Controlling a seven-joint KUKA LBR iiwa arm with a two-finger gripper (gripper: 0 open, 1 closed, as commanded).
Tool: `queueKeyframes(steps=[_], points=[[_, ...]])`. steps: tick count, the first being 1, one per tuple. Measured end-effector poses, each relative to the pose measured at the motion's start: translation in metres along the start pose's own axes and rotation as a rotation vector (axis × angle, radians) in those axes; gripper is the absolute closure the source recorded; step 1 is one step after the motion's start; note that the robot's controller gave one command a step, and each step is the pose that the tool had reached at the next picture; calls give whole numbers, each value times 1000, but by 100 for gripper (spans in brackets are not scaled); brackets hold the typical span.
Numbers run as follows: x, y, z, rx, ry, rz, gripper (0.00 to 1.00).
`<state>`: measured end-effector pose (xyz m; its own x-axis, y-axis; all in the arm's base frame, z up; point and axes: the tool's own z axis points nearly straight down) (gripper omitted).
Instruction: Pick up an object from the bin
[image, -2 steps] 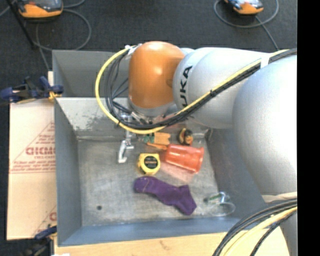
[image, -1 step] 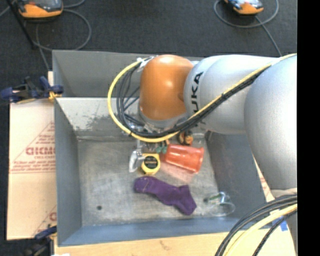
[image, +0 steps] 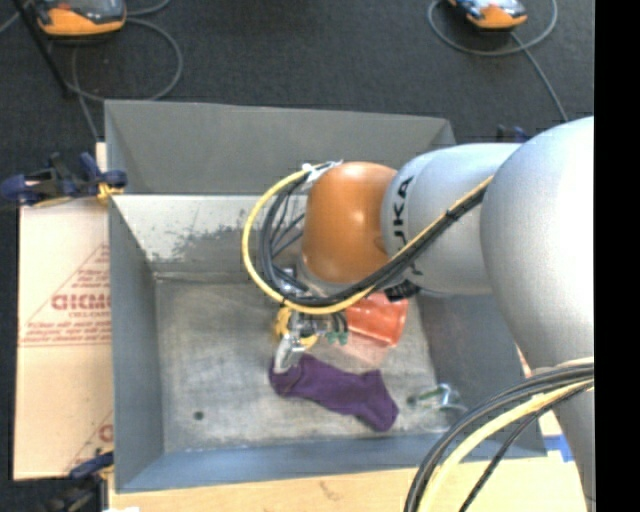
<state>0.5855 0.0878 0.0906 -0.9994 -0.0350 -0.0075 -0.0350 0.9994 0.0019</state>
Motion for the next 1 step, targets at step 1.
queueKeyframes(steps=[1], points=[[2,-4,6,0,2,23,100]])
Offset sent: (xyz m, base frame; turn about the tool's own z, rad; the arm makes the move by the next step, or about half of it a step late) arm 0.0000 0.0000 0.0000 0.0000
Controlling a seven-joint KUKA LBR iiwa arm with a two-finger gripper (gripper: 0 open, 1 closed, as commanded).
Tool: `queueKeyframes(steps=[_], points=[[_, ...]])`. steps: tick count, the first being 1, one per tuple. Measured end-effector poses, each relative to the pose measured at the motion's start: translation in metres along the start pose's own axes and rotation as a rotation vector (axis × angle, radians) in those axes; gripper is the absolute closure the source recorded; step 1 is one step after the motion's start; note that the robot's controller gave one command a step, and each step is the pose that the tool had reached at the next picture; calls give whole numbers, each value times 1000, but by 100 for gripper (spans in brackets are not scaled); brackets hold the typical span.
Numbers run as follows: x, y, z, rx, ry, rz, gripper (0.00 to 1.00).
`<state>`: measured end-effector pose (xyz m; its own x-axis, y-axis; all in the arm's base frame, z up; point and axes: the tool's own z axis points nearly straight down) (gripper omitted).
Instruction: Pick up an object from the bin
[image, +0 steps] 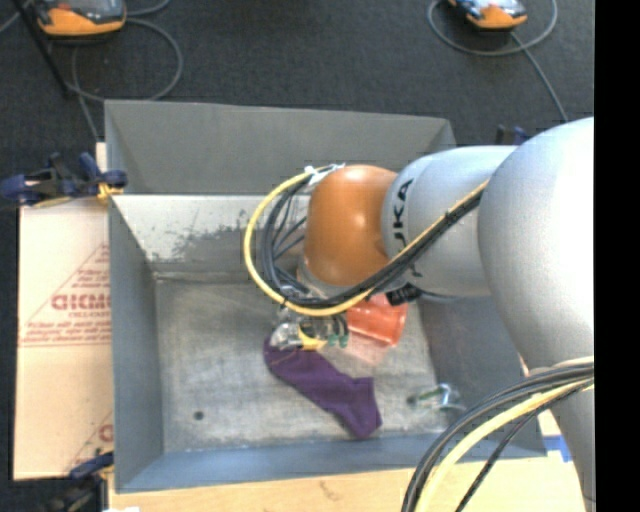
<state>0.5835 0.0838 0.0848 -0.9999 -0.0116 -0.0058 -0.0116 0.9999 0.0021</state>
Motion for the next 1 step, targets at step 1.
queueKeyframes(steps=[1], points=[[0,0,0,0,0,0,100]])
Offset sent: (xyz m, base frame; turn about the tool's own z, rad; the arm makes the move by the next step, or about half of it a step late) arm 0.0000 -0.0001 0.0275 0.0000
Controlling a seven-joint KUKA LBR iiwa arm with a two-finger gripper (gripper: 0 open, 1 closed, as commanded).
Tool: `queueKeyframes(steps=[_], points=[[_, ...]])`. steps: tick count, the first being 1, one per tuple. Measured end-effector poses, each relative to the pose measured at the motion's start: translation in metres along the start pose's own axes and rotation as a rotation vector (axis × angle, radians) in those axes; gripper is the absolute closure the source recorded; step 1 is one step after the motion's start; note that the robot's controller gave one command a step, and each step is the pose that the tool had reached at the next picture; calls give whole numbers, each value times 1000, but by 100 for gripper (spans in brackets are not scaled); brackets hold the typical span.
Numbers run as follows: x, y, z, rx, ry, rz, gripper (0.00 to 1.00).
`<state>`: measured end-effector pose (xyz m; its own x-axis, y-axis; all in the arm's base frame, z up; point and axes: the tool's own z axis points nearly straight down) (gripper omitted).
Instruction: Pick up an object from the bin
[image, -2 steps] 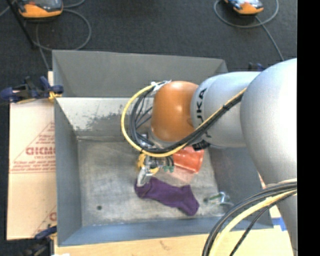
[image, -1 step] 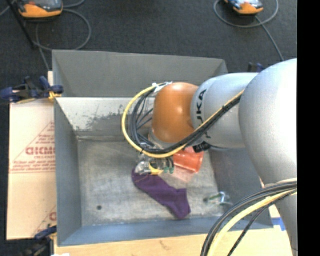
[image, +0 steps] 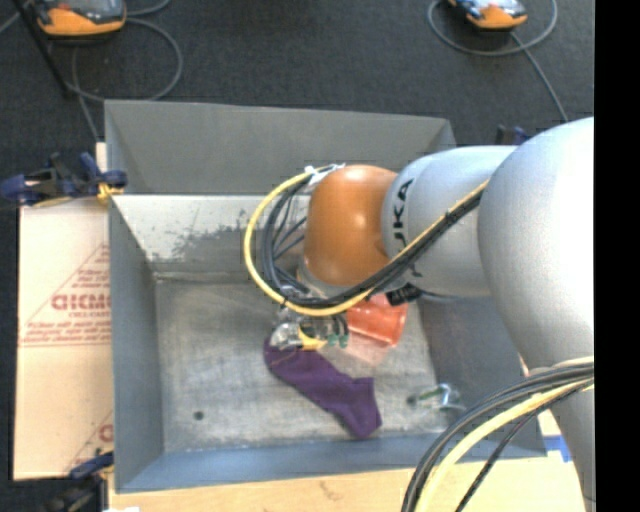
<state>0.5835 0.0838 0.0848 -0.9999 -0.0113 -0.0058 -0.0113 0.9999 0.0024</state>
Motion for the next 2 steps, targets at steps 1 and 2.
queueKeyframes(steps=[1,2], points=[[1,0,-3,0,1,0,100],[1,0,-12,0,4,1,100]])
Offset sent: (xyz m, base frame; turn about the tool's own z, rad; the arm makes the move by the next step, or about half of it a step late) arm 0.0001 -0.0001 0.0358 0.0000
